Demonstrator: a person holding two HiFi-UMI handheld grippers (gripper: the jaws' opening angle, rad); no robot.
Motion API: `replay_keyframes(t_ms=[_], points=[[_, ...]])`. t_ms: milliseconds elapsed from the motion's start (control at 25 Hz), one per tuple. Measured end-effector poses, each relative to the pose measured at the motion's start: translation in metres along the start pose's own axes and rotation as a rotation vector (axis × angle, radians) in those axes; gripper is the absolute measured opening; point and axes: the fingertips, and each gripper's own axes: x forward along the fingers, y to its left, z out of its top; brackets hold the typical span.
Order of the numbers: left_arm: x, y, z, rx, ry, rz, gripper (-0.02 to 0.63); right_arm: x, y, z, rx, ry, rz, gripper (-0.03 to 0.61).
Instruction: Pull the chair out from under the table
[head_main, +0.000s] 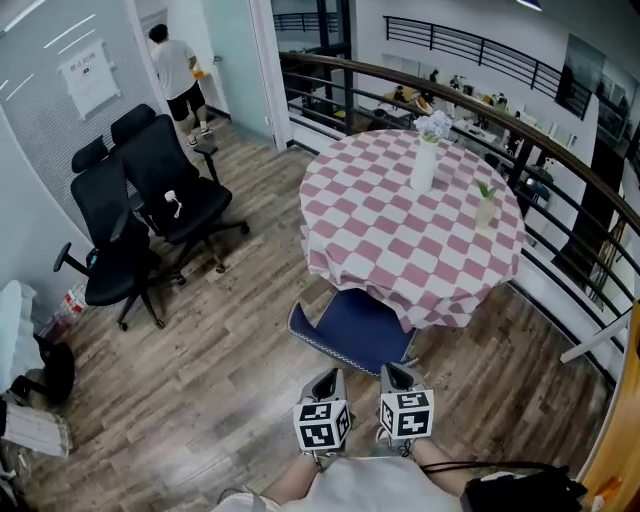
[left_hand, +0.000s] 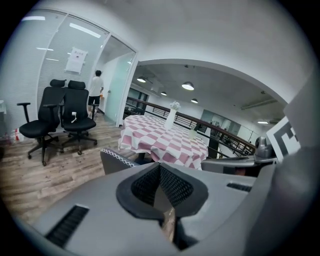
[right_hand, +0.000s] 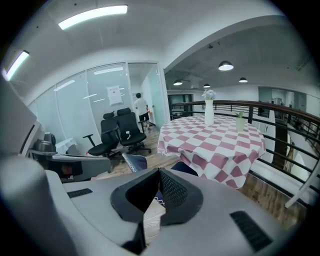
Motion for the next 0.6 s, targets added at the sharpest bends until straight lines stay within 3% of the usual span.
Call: replay_keyframes(t_ms=[600], points=[[-0.011,0.043,-0.003,-0.114,-0.035,0.239,0.003,0.057,0.045,-0.004,-0.177,0.132,0.335,0.028]])
